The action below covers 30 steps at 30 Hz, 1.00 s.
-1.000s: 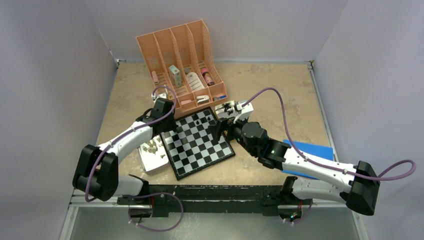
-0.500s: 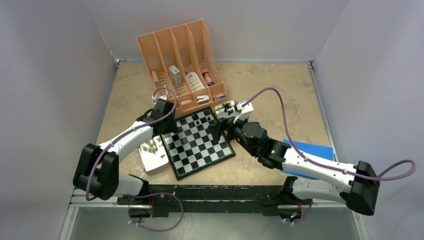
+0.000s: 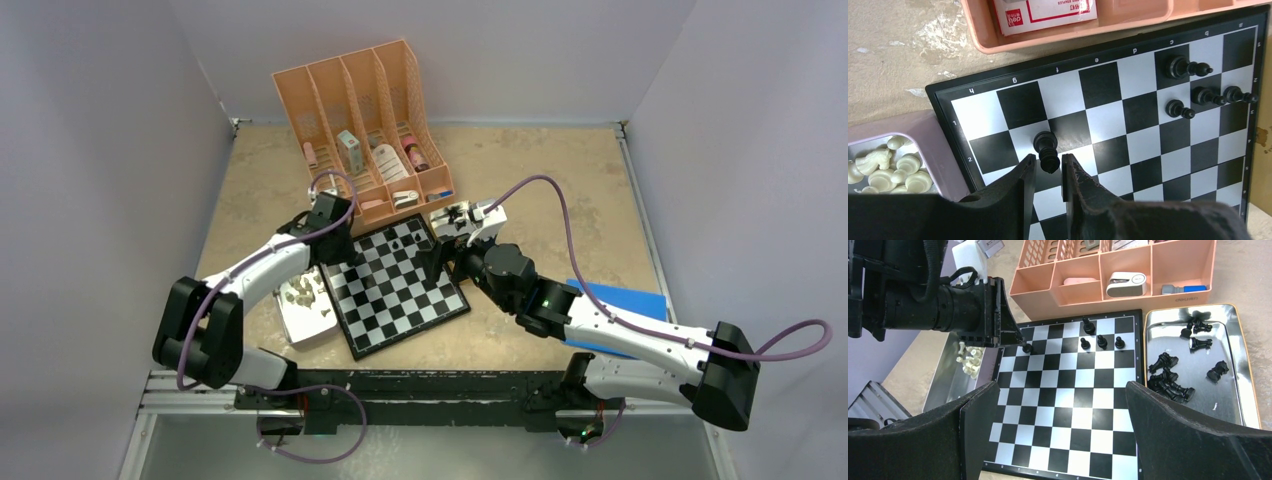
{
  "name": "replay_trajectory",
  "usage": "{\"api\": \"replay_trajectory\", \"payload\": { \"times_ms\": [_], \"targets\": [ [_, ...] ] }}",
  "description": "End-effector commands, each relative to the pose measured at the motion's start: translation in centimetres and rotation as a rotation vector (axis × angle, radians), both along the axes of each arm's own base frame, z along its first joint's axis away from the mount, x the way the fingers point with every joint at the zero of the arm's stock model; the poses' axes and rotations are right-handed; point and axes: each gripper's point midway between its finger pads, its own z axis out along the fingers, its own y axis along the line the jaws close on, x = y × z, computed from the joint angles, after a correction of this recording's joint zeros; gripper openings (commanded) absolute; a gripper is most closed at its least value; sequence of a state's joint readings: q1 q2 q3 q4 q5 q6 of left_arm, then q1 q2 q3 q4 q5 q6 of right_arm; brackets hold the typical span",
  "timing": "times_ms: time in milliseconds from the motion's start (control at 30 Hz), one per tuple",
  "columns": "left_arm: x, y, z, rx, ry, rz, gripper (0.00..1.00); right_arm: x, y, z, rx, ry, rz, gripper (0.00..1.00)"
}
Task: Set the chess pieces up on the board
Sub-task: Move the chess piece to the chessboard.
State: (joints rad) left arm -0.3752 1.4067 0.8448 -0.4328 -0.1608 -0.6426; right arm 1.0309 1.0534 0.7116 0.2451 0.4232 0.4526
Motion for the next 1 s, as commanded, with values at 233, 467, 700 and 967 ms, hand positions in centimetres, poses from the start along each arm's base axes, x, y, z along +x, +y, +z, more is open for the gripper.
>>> {"api": "replay_trajectory", "payload": {
  "times_ms": [233, 467, 700, 967],
  "targets": [
    [1.7, -0.4, 2.1, 0.003, -0.035, -0.016, 0.12, 0.0, 0.2, 1.5, 0.049, -0.036, 0.013, 0.99],
    [3.0, -0.5, 3.5, 0.018, -0.058, -0.019, 0.11, 0.0, 0.2, 1.5, 0.051, -0.037, 0.014, 0.99],
    [4.1, -0.6, 4.3, 0.022, -0.063, -0.029, 0.11, -0.1, 0.3, 1.5, 0.052, -0.036, 0.021, 0.99],
    [4.6, -0.9, 3.7, 0.014, -0.046, -0.044, 0.11, -0.2, 0.5, 1.5, 0.052, -0.034, 0.026, 0.99]
  ]
}}
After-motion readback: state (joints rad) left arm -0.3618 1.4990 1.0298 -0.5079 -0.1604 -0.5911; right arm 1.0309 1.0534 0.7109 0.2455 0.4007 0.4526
